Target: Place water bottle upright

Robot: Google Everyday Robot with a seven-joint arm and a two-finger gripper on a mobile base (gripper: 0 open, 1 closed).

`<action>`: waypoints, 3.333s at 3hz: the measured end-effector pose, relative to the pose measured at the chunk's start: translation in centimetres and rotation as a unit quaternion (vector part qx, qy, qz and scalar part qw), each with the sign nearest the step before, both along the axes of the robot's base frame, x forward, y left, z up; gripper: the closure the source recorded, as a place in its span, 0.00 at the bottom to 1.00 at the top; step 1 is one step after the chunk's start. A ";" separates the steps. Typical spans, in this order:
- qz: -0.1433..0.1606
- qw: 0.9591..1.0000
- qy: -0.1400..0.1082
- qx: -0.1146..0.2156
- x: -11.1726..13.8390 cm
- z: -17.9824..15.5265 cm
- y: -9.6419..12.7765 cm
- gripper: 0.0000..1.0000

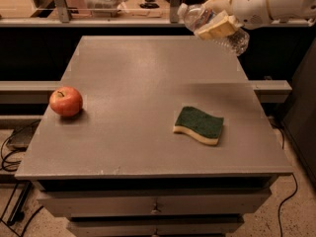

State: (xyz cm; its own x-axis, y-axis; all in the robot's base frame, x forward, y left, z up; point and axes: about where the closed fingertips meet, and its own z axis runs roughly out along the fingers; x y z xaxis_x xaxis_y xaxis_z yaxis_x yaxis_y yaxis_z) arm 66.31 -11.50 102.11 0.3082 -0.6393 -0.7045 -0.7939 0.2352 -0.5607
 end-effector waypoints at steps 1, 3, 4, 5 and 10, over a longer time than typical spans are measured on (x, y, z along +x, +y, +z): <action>0.011 0.999 -0.008 0.034 -0.1 0.0 0.3 1.00; 0.023 0.989 -0.044 0.143 -1.1 0.7 -0.2 1.00; 0.012 0.980 -0.054 0.193 -1.4 0.6 -1.4 1.00; 0.004 0.975 -0.061 0.213 -1.6 0.6 -2.2 1.00; -0.041 0.935 -0.070 0.344 -1.2 -1.8 -4.7 1.00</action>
Offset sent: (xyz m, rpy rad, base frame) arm -0.0150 -0.0076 0.0122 0.3392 -0.1130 0.0568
